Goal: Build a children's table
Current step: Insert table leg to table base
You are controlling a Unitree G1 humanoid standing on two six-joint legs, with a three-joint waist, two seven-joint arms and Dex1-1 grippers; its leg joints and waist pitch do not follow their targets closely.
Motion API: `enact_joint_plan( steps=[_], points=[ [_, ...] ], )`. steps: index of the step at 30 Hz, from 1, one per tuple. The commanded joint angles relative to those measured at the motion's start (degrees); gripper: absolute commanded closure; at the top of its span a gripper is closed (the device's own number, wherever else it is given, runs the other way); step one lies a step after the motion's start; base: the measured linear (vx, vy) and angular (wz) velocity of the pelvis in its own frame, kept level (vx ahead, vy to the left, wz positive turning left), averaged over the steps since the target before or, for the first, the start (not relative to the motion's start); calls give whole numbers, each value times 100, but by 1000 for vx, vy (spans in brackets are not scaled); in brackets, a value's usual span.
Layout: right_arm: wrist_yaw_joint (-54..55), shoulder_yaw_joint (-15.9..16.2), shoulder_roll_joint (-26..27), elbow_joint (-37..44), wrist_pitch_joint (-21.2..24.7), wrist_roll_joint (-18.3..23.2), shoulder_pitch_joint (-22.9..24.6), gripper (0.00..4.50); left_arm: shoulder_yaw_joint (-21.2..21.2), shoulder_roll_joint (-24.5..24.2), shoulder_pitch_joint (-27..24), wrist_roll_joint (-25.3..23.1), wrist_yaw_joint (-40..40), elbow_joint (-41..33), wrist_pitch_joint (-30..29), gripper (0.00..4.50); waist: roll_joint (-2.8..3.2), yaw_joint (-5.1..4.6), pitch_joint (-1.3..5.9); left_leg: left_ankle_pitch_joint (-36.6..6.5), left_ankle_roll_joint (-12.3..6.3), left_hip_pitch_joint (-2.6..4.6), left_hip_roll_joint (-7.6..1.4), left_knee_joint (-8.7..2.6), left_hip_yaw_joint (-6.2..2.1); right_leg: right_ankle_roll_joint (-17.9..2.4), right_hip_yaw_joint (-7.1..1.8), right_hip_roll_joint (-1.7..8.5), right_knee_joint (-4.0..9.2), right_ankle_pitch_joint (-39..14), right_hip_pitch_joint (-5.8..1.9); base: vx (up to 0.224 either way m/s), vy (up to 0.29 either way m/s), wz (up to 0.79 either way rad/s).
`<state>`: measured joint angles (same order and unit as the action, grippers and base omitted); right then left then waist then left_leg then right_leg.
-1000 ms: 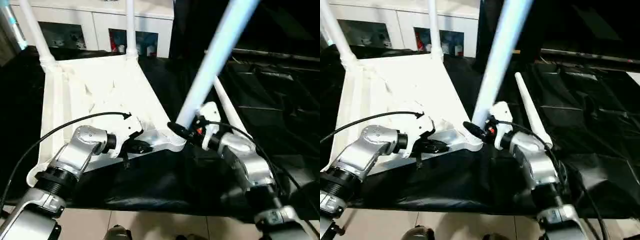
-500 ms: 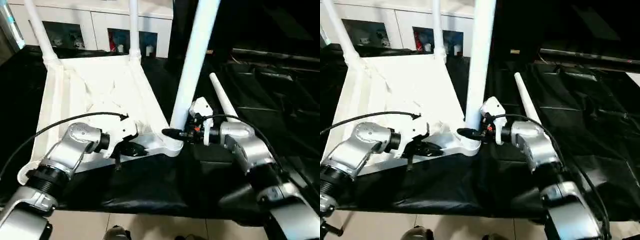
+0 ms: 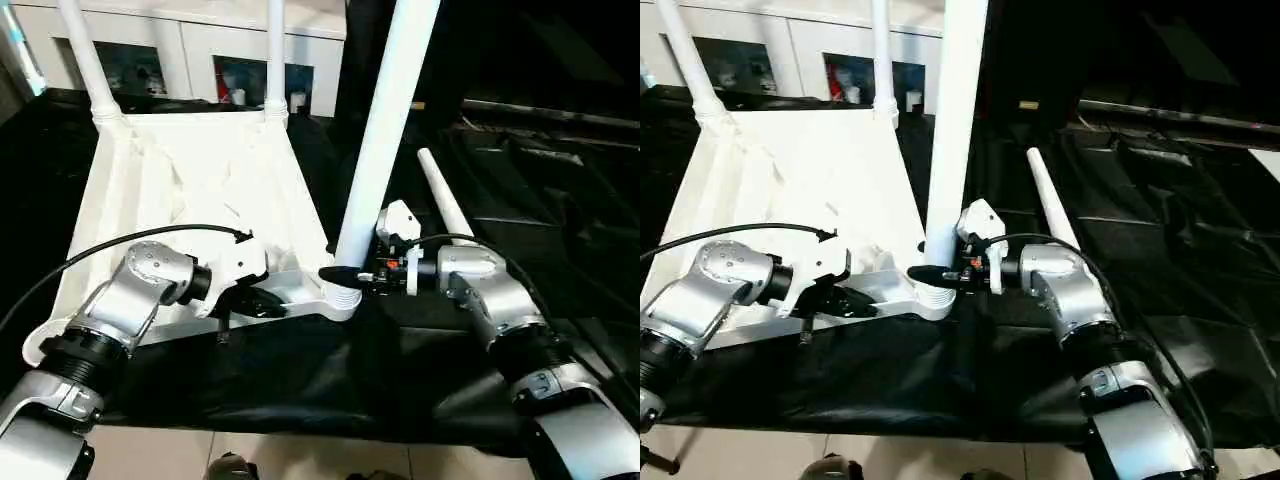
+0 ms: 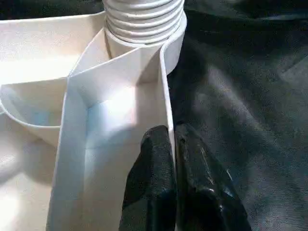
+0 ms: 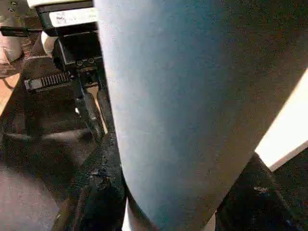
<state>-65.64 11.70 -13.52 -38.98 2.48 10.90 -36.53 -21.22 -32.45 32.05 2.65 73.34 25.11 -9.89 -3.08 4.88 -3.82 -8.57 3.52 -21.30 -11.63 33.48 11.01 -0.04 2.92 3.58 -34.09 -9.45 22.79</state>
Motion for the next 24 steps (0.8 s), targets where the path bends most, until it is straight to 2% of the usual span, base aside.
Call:
enact_joint_plan(
  steps=[1, 4, 5, 7, 8, 9, 10, 11, 12, 13, 14, 15, 16, 17, 18, 19, 20, 21, 22, 23, 24],
  points=[
    [128, 326, -16, -633, 164, -449, 281, 261, -288, 192, 245, 213, 723, -477, 354, 450, 119, -101, 173, -3389, 338, 297, -177, -476, -212, -598, -201, 451, 622, -3738, 64, 0, 0, 0],
    [231, 264, 25, -711, 95, -455, 273, 261, -262, 220, 263, 178, 610, -422, 354, 450, 116, -104, 168, -3407, 337, 300, -180, -486, -222, -572, -192, 451, 640, -3812, 65, 0, 0, 0],
    [646, 126, 103, -896, 2, -483, 227, 261, -183, 327, 329, 103, 297, -254, 274, 450, 96, -111, 164, -3434, 339, 303, -178, -487, -223, -551, -186, 451, 650, -3873, 72, 0, 0, 0],
    [1323, -52, 209, -1162, -56, -540, 138, 261, -46, 485, 416, 40, -67, -49, 132, 450, 97, -131, 140, -3576, 360, 372, -151, -455, -232, -454, -132, 444, 730, -4193, 121, 0, 0, 0],
    [1463, -86, 231, -1214, -51, -547, 117, 261, -20, 515, 435, 33, -133, -18, 96, 450, 97, -131, 140, -3576, 360, 372, -151, -455, -232, -454, -132, 444, 730, -4193, 121, 0, 0, 0],
    [2059, -242, 338, -1431, -10, -551, 26, 261, 88, 651, 527, -4, -445, 123, -86, 450, 123, -189, 121, -3767, 436, 349, -152, -477, -296, -377, -14, 446, 757, -4375, 69, 0, 0, 0],
    [2275, -302, 378, -1506, 10, -544, -7, 261, 121, 705, 567, -26, -577, 177, -160, 450, 129, -271, 120, -4028, 476, 324, -178, -533, -354, -348, 128, 425, 770, -4230, -22, -53, 25, -14],
    [2720, -439, 477, -1626, 113, -494, -72, 261, 176, 807, 659, -88, -850, 316, -253, 450, 215, -288, 79, -4338, 531, 331, -208, -596, -388, -364, 212, 379, 757, -4086, -35, -70, 45, -13],
    [2990, -522, 539, -1693, 183, -461, -110, 261, 207, 865, 715, -127, -1011, 402, -302, 450, 272, -343, 66, -4902, 565, 198, -307, -832, -408, -466, 384, 247, 520, -3354, -234, -70, 45, -13],
    [3321, -607, 640, -1793, 245, -431, -158, 261, 262, 983, 819, -192, -1318, 561, -396, 450, 339, -122, 73, -5404, 628, -367, -440, -1314, -248, -619, 323, 142, -629, -1838, -685, -137, 30, -9],
    [3590, -637, 735, -1872, 278, -439, -194, 261, 308, 1095, 916, -251, -1609, 714, -490, 450, 339, -122, 73, -5404, 628, -367, -440, -1314, -248, -619, 323, 142, -629, -1838, -685, -108, -24, 11],
    [3769, -648, 801, -1933, 290, -452, -220, 261, 341, 1190, 996, -298, -1836, 836, -566, 450, 7, -12, 161, -4341, 467, 0, -220, -1126, 209, -387, -103, 154, -596, -2812, -329, -108, -24, 11],
    [4032, -696, 946, -2051, 342, -435, -283, 261, 360, 1336, 1111, -389, -2152, 1006, -731, 450, -245, 22, 115, -2302, 288, 796, 36, 593, -98, -157, -361, 995, 975, -6331, 640, -6, -130, 16],
    [4294, -741, 1084, -2156, 405, -417, -345, 261, 356, 1470, 1202, -488, -2424, 1135, -873, 450, -226, 27, 109, -1295, 31, 304, 84, 493, -277, -203, -656, 1061, 893, -6497, 207, 71, -102, -33],
    [4466, -776, 1171, -2255, 423, -398, -398, 261, 359, 1562, 1259, -565, -2580, 1225, -949, 450, -147, 76, 102, -502, 177, -279, 104, 208, -459, -194, -346, 1006, 496, -5611, -398, 71, -102, -33],
    [4637, -839, 1318, -2371, 499, -326, -473, 261, 295, 1673, 1298, -697, -2751, 1262, -1028, 450, 30, 93, 252, -708, 379, 73, -108, -194, -393, -489, -210, 647, 351, -3480, -195, 42, 1, -24],
    [4789, -905, 1438, -2485, 550, -265, -545, 261, 266, 1790, 1314, -756, -2860, 1266, -1094, 450, 39, -7, 287, -978, 382, 166, -184, -317, -389, -710, -153, 462, 172, -2388, -138, -45, -14, 19],
    [4928, -976, 1554, -2587, 604, -201, -614, 261, 244, 1915, 1319, -786, -2979, 1247, -1193, 450, 74, -97, 286, -1495, 400, 199, -210, -419, -337, -1090, -104, 383, 133, -1359, -190, -45, -14, 19],
    [5046, -1050, 1664, -2672, 673, -135, -677, 261, 204, 2023, 1291, -799, -3049, 1162, -1296, 450, 58, -152, 223, -2202, 381, 184, -204, -493, -309, -1151, -90, 411, 241, -1871, -203, 0, 0, 0],
    [5067, -1064, 1682, -2687, 684, -124, -688, 261, 198, 2042, 1285, -798, -3060, 1145, -1315, 450, 86, -160, 182, -2620, 423, 228, -197, -497, -306, -1101, -89, 439, 321, -2361, -149, 0, 0, 0],
    [5121, -1065, 1733, -2729, 726, -173, -733, 261, 185, 2108, 1258, -789, -3076, 1092, -1369, 450, 36, -184, 179, -3015, 428, 274, -145, -454, -311, -885, -80, 482, 449, -3156, -119, 0, 0, 0]
  ],
)
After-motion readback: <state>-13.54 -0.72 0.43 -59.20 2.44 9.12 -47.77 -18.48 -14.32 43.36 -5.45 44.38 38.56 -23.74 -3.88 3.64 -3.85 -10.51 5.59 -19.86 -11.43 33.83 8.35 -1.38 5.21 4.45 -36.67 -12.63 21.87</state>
